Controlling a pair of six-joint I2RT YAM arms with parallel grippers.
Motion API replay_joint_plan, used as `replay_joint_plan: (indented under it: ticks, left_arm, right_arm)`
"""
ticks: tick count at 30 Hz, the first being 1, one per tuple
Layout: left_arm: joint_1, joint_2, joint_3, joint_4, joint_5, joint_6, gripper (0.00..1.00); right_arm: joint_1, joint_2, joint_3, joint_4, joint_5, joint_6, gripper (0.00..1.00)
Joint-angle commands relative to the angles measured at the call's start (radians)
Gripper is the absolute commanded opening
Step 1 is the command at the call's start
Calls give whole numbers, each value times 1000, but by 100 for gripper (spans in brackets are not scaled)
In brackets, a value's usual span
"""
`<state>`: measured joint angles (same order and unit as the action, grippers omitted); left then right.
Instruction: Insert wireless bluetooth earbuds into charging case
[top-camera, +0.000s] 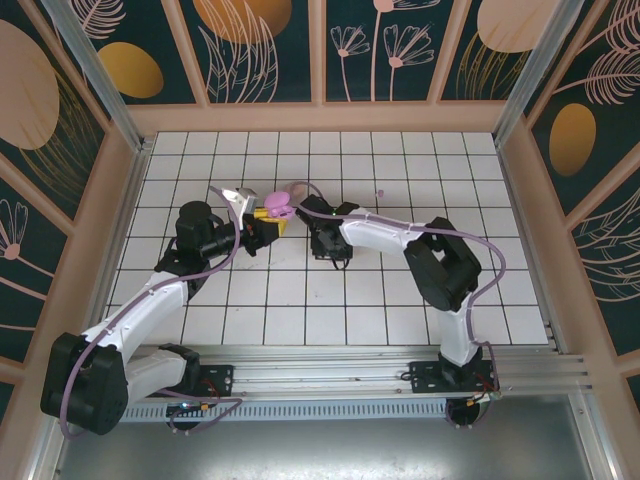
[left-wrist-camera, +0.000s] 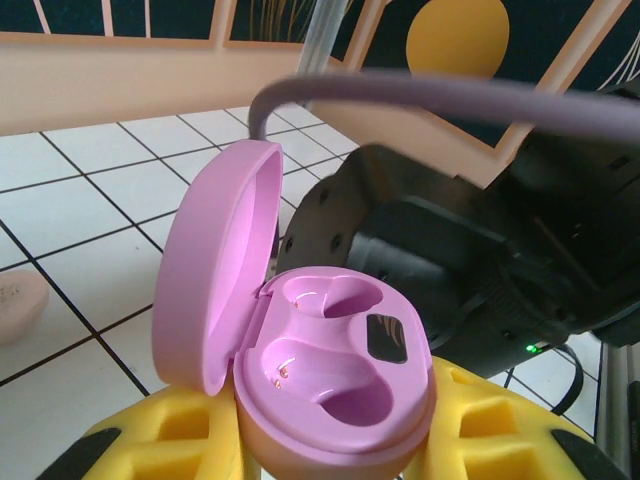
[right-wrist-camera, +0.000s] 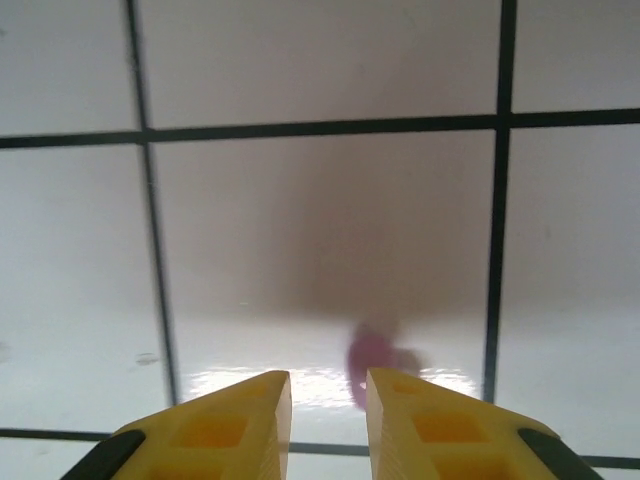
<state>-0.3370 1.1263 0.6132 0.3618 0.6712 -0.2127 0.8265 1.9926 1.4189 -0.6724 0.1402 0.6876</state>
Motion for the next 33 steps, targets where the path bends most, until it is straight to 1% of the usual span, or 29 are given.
replay_joint_plan:
  ticks: [1, 11, 16, 24, 26, 31, 33]
  left_arm:
    - [-6, -20, -2, 4, 11, 11, 6]
    - [-6, -23, -1, -7, 7, 13, 6]
    - [-6, -26, 0, -16, 2, 16, 6]
    - [-5, -29, 2, -22, 2, 18, 6]
    - [-5, -31, 4, -27, -1, 21, 6]
    - [-5, -31, 4, -39, -10, 33, 6]
    - [-6, -30, 4, -39, -10, 33, 6]
  right_arm:
    - [0, 26, 33, -78, 49, -68, 27]
    - [2, 66, 82, -101, 69, -132, 26]
    - [0, 78, 78, -108, 61, -132, 24]
    - [-1, 90, 68, -110, 49, -122, 24]
    - [-3, 88, 68, -108, 44, -122, 21]
    - [-35, 53, 29, -64, -8, -115, 8]
    - [-57, 21, -3, -38, -36, -107, 6]
